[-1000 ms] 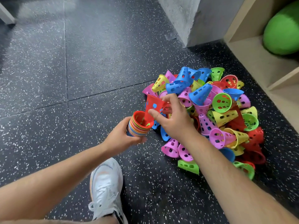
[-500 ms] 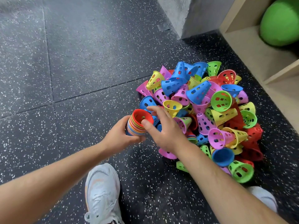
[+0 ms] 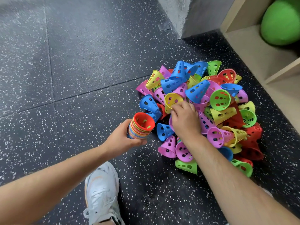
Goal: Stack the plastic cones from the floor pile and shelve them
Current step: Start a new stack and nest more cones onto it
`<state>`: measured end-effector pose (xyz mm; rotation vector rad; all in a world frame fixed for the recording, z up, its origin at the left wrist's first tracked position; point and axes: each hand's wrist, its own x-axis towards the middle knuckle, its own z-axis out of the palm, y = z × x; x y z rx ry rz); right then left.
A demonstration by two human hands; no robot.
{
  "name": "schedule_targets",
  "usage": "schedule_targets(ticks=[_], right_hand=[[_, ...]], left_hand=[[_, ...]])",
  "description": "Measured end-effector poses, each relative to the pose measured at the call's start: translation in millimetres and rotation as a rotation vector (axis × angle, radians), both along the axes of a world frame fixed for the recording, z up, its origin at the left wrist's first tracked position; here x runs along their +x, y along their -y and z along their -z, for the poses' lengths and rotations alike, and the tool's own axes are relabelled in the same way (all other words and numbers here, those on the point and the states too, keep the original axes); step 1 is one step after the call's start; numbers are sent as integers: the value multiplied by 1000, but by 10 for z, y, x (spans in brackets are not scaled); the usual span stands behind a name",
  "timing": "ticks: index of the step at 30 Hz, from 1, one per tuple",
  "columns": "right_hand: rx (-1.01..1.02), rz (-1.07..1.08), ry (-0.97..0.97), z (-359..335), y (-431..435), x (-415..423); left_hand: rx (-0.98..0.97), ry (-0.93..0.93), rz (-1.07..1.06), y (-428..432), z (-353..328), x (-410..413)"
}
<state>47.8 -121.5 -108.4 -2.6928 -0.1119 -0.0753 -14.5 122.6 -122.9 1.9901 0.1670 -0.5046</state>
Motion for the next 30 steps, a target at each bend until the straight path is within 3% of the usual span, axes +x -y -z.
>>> schedule_targets(ticks=[6,11,18,25,30], right_hand=[[328,-26,-24,-176,-20,-144],[420,-55,-15,-301,-79,-337],[399,-156,25,-176,-166,-588],[391,-322,-59,-85,-198,-840],[247,-114,35,-45,-51,-830]], left_hand=[[9,-6,0,14,-16,-60],[30,1,0,90,-43,-112],[18,20,-6,135,-54,-204],[5,-12,20,147,-13,-276],[4,-26,42,186,18,-272]])
